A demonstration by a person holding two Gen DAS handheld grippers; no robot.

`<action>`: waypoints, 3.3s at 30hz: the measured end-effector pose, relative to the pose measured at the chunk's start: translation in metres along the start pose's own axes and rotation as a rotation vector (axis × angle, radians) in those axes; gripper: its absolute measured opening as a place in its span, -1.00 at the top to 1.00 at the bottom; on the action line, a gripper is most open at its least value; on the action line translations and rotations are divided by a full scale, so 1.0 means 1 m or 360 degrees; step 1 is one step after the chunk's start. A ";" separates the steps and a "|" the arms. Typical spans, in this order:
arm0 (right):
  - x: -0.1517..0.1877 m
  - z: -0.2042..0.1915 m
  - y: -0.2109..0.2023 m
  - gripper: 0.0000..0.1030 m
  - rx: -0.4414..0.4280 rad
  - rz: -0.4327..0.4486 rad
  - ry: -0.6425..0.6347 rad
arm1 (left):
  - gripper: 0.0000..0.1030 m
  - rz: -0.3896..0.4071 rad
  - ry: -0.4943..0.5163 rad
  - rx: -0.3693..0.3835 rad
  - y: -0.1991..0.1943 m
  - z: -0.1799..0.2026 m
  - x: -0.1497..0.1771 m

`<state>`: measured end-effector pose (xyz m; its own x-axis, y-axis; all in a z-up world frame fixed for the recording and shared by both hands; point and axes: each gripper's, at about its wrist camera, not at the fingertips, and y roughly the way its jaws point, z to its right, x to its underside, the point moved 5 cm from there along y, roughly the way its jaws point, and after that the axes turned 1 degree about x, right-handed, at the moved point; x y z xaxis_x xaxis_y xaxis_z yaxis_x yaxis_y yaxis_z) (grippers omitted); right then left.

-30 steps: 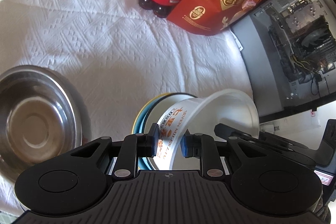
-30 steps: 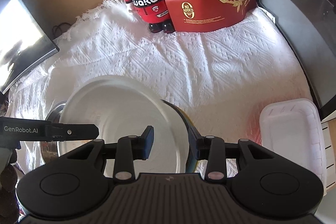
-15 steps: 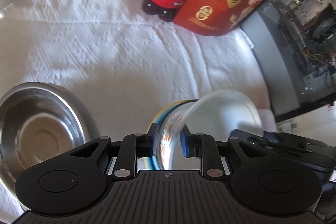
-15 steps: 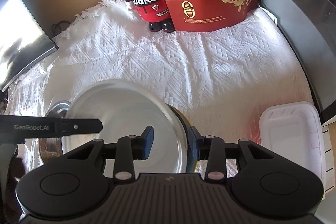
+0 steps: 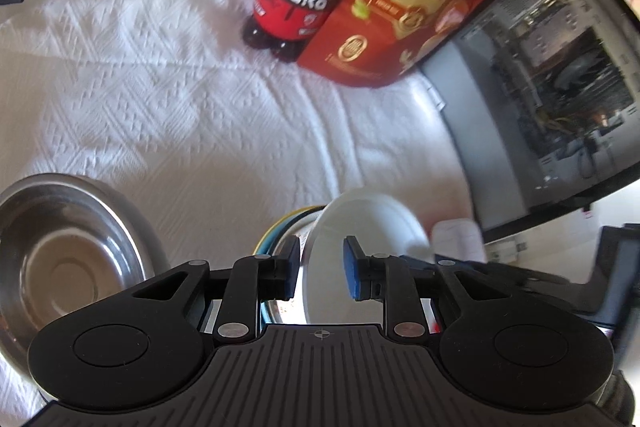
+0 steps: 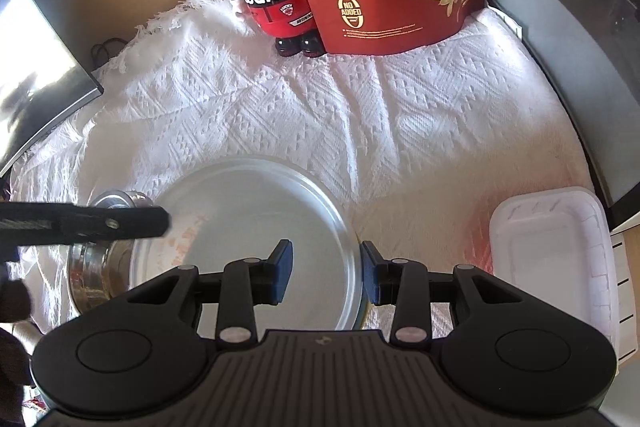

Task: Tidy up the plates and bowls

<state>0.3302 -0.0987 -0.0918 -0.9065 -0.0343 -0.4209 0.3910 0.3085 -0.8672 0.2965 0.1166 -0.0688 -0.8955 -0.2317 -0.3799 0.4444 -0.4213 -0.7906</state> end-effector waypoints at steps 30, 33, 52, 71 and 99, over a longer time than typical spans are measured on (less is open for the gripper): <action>-0.041 -0.211 0.050 0.19 -0.0198 -0.0314 -0.0645 | 0.50 0.0229 -0.0578 -0.0511 -0.098 -0.227 0.059; -0.040 -0.230 0.084 0.19 -0.0192 -0.0507 -0.0622 | 0.41 0.0211 -0.0640 -0.0457 -0.085 -0.233 0.065; -0.018 -0.248 0.174 0.12 -0.0153 -0.0938 -0.0766 | 0.27 0.0145 -0.0850 -0.0375 -0.036 -0.241 0.073; -0.047 -0.249 0.161 0.08 -0.0324 -0.0918 -0.0653 | 0.11 0.0116 -0.0784 -0.0448 -0.017 -0.244 0.032; -0.075 -0.168 0.018 0.01 -0.0280 -0.0005 -0.0591 | 0.22 0.0460 -0.0421 -0.0257 -0.097 -0.152 0.010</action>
<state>0.3781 0.0696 -0.0313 -0.7757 -0.3666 -0.5137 0.3256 0.4648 -0.8234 0.2412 0.2882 -0.0684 -0.6881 -0.5464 -0.4774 0.6484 -0.1677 -0.7426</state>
